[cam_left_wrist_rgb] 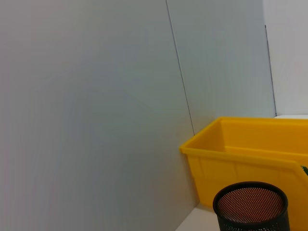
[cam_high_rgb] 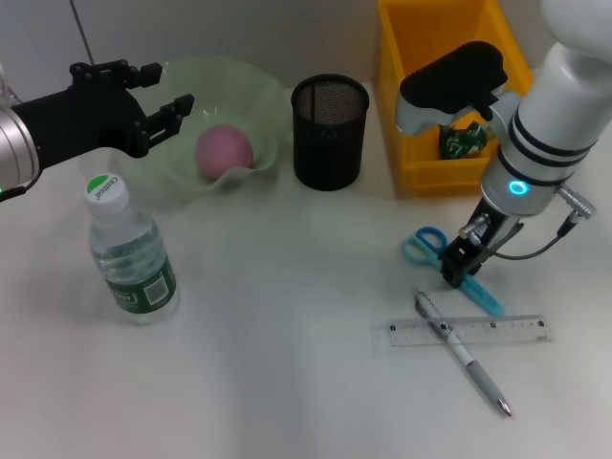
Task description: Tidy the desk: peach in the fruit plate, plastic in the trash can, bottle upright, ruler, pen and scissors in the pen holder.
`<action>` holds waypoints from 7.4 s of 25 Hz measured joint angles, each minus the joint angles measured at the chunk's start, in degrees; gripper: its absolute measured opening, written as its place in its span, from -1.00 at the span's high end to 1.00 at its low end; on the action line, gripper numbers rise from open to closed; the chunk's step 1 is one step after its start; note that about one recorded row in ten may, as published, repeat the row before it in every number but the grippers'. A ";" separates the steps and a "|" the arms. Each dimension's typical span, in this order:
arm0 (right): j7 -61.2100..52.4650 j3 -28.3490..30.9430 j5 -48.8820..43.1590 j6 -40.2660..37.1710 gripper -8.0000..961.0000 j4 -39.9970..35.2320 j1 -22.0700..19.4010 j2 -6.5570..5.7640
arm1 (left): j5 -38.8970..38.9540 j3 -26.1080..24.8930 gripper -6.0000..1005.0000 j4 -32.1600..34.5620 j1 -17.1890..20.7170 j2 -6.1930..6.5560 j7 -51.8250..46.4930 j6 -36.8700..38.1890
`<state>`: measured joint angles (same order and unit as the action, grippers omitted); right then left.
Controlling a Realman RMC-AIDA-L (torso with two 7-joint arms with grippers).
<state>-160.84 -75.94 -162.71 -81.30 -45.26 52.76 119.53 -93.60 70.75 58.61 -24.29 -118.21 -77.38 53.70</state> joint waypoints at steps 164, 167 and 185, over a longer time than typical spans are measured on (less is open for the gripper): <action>29.32 -2.33 16.31 -26.70 -0.02 -34.04 -9.97 -0.47 | 0.58 -0.71 0.00 0.19 0.49 -0.25 2.24 -0.54; 30.35 -2.95 16.21 -25.28 -0.02 -30.69 -9.53 -0.36 | 0.75 -0.70 0.00 0.15 0.36 -0.35 2.23 -0.62; 32.52 -7.78 10.66 -16.33 -0.04 -17.57 -3.94 -0.22 | 1.32 -0.70 0.00 -0.24 -0.38 -0.36 2.32 -1.34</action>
<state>-128.32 -83.72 -152.04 -97.62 -62.83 48.81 119.31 -92.28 70.05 58.37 -24.66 -118.57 -75.06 52.36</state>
